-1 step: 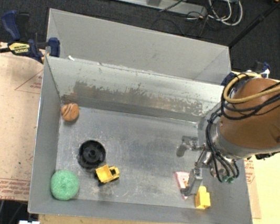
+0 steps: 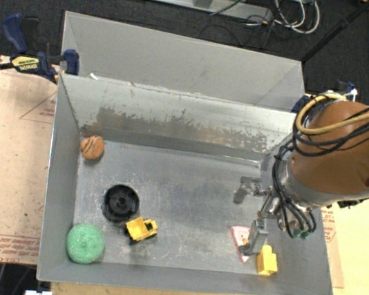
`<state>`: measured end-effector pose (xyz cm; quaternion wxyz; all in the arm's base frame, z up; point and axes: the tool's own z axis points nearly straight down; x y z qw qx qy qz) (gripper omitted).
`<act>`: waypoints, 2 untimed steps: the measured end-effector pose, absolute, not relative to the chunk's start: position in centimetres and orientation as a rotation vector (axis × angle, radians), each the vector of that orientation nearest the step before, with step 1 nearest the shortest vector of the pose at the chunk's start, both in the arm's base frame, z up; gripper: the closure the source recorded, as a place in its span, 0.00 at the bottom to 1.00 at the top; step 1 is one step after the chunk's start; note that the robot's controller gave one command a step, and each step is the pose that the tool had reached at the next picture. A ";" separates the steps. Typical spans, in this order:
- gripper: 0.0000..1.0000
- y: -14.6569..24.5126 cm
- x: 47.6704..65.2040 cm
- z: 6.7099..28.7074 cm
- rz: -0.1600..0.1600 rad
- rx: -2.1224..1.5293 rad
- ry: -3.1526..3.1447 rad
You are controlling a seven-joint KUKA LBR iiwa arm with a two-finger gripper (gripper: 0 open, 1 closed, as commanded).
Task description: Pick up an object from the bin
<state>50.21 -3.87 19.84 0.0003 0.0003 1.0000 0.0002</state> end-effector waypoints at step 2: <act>0.00 -9.4 50.3 11.6 0.002 0.159 3.140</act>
Offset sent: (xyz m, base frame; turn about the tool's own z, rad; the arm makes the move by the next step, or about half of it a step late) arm 0.0022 -0.0602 -0.0842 0.1178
